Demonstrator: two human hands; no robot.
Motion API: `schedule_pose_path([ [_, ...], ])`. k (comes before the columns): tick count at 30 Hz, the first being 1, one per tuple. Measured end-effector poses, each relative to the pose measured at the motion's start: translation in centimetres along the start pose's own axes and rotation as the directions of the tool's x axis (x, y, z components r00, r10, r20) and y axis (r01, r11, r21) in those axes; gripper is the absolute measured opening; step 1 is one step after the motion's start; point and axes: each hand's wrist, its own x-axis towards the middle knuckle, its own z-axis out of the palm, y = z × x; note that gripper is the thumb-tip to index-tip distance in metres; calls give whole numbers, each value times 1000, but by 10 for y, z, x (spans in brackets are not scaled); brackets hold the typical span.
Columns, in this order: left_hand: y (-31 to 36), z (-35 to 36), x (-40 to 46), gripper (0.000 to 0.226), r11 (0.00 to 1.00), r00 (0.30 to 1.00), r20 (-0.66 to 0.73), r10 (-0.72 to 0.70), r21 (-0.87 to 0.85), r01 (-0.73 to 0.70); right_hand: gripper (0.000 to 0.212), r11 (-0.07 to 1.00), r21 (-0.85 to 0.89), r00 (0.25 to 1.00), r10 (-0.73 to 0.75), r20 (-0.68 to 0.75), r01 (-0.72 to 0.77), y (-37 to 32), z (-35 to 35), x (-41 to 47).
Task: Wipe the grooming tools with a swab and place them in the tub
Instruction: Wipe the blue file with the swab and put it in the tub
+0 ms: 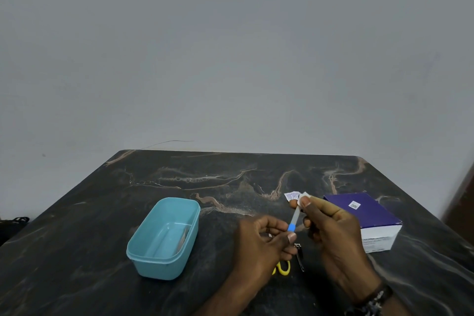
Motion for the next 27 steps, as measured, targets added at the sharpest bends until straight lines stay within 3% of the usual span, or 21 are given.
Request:
schedule_pose_path([
  [9,0,-1,2,7,999,1000,-23,19,45,-18,14,996,-92,1000,-3,11,4,1,-2,2],
  [27,0,-2,2,13,996,997,-60,41,79,-36,16,998,-67,1000,-8,-30,6,1,-1,3],
])
